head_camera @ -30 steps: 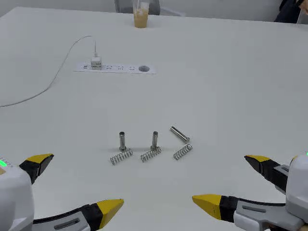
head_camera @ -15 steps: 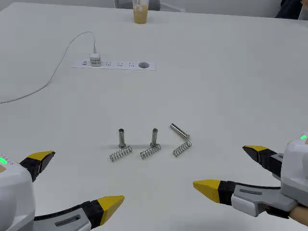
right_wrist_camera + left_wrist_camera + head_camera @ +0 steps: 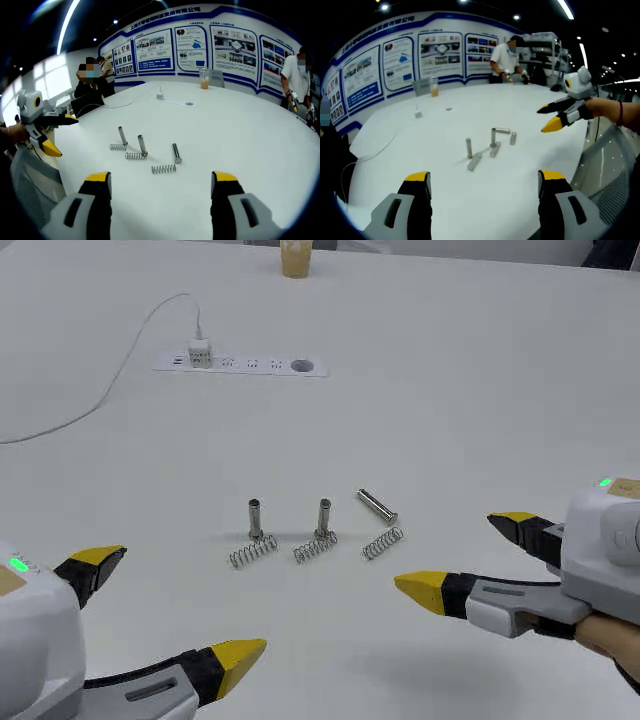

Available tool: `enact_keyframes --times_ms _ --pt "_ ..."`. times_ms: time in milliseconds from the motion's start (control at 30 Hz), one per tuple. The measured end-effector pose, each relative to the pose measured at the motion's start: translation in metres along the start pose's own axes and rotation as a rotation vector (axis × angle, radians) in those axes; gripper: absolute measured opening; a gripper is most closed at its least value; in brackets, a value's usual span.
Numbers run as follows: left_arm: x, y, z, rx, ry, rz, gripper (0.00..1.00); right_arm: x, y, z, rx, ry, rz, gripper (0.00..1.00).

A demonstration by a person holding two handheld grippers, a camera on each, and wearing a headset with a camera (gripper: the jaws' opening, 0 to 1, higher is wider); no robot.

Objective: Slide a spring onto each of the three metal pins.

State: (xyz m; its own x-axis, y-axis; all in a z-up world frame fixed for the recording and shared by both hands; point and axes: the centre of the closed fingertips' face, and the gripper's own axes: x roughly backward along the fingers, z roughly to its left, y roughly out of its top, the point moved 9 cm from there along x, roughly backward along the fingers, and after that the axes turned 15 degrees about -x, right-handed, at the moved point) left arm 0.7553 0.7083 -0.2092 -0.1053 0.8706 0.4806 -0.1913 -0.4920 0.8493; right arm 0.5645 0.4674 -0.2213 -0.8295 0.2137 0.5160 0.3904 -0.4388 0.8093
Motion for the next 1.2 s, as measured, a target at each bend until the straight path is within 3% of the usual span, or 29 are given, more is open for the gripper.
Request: enact_keyframes --times_ms 600,1200 --pt "-0.004 0.002 -0.002 0.022 -0.009 -0.024 0.89 -0.032 0.015 -0.014 0.016 -0.006 -0.007 0.66" --pt "-0.011 0.002 -0.005 0.024 -0.013 -0.052 0.88 -0.077 0.024 -0.024 0.036 0.0 0.031 0.47"
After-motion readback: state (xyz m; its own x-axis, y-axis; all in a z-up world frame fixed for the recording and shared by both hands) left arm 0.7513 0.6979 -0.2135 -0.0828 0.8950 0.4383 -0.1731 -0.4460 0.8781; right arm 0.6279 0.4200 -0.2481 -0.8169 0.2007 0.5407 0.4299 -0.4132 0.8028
